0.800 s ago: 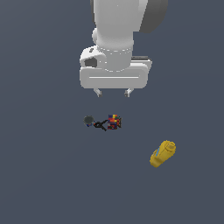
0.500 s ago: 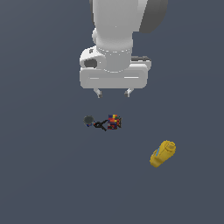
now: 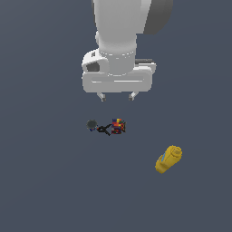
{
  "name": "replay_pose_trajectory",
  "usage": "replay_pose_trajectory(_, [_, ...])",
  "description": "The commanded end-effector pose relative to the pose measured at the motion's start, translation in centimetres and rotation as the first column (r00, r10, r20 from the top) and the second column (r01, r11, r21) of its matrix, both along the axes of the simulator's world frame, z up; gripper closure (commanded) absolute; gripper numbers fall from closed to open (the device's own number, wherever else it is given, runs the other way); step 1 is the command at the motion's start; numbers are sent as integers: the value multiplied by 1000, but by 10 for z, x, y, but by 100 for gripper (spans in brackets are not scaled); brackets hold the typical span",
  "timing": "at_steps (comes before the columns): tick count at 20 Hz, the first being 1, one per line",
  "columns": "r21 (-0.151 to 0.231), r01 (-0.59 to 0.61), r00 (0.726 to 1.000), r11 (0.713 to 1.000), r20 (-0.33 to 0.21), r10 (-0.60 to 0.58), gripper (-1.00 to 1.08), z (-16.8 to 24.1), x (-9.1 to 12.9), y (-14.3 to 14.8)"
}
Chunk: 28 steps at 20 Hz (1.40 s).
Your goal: Pick up a designated object from a clutter of objects.
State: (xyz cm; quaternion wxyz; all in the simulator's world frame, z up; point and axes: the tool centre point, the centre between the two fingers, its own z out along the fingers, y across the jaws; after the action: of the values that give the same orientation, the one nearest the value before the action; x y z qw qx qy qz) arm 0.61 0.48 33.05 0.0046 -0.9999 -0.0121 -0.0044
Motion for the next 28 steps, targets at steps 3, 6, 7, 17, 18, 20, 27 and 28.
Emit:
replay_pose_trajectory(3, [0,-25,1000,1000,0,25,-92,-5,0,-2])
replay_pose_trajectory(6, [-1,-56,998,998,0,56,-92,-11,1,-3])
replay_pose_trajectory(7, [-1,-68,998,998,0,68,-92,-14,1,-4])
replay_pose_trajectory(17, [-5,-254,967,967,0,254,-92,-51,1,-16])
replay_pose_trajectory(18, [-5,-277,961,961,0,277,-92,-55,1,-17])
replay_pose_trajectory(20, [-6,-321,947,947,-1,321,-92,-64,1,-20])
replay_pose_trajectory(27, [-8,-470,883,883,-2,470,-92,-95,-3,-29])
replay_pose_trajectory(28, [-8,-490,872,872,-2,490,-92,-99,-3,-31])
